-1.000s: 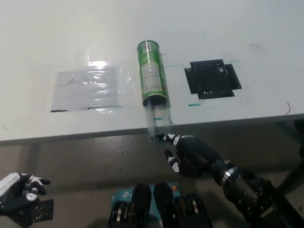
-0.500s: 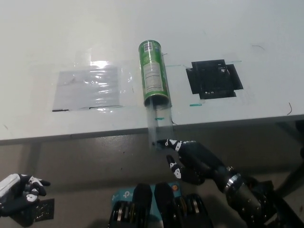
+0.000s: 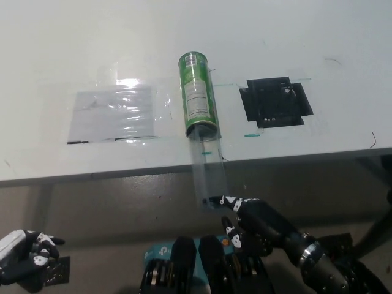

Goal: The robot uses its right hand finger to pull out the chips tray kept inside a container in the middle of the desk

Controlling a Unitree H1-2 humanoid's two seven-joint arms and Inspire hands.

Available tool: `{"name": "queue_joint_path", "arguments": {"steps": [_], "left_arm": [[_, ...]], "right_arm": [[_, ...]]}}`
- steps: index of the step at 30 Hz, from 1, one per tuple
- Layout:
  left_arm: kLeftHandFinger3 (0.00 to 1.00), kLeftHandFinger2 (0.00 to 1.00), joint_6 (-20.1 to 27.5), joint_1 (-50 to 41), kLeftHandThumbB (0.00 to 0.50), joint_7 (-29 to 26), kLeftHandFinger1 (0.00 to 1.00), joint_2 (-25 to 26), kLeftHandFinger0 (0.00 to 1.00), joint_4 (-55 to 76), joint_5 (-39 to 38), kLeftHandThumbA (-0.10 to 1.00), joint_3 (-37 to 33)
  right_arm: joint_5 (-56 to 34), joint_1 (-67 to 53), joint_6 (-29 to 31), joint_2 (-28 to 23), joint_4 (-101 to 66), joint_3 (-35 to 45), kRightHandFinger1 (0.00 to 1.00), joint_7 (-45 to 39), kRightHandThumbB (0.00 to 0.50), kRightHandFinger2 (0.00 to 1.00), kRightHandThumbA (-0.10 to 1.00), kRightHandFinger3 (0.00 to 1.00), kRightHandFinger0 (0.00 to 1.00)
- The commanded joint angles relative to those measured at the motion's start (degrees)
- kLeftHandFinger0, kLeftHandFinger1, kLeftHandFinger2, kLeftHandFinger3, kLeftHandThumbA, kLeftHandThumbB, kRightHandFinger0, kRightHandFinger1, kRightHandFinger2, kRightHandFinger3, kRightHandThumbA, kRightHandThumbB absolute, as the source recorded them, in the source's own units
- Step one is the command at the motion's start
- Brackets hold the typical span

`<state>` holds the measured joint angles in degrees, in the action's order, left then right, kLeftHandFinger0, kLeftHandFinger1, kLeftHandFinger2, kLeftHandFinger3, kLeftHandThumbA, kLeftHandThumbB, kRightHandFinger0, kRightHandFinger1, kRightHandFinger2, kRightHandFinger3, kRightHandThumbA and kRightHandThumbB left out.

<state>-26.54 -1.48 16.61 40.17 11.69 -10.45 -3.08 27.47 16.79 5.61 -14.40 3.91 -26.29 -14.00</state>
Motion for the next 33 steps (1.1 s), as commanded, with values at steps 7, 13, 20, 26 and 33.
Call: {"name": "queue_joint_path", "arguments": {"steps": [7, 13, 20, 26, 33], "left_arm": [[0.88, 0.73, -0.4, -0.7, 0.0, -1.7, 0.64, 1.0, 0.63, 1.5, 0.5, 0.15, 0.6], [0.89, 0.73, -0.4, -0.8, 0.0, -1.5, 0.63, 0.4, 0.61, 1.4, 1.0, 0.14, 1.1], [0.89, 0.71, -0.4, -0.9, 0.0, -1.4, 0.62, 0.0, 0.6, 1.5, 1.3, 0.12, 1.4], [0.89, 0.71, -0.4, -1.2, 0.0, -1.5, 0.63, -0.3, 0.62, 1.4, 1.3, 0.11, 1.6], [0.87, 0.7, -0.4, -1.2, 0.0, -1.5, 0.6, -1.0, 0.59, 1.1, 1.3, 0.12, 1.8]], "right_arm": [[1.9, 2.8, -3.9, 0.9, -7.4, 4.4, 0.06, 0.1, 0.187, 1.0, -0.1, 1.0, 0.07], [1.0, 3.6, -5.4, 0.7, -10.2, 6.8, 0.05, -0.7, 0.235, 1.0, -0.1, 1.0, 0.07], [-1.0, 1.2, -6.0, -0.2, -13.8, 8.2, 0.01, -2.5, 0.272, 1.0, -0.1, 1.0, 0.02], [-1.7, -1.5, -8.2, -1.4, -16.0, 9.3, 0.0, -3.9, 0.268, 1.0, -0.1, 1.0, 0.0], [-2.9, -3.6, -7.0, -1.5, -15.0, 10.4, 0.0, -2.9, 0.278, 1.0, -0.1, 1.0, 0.0]]}}
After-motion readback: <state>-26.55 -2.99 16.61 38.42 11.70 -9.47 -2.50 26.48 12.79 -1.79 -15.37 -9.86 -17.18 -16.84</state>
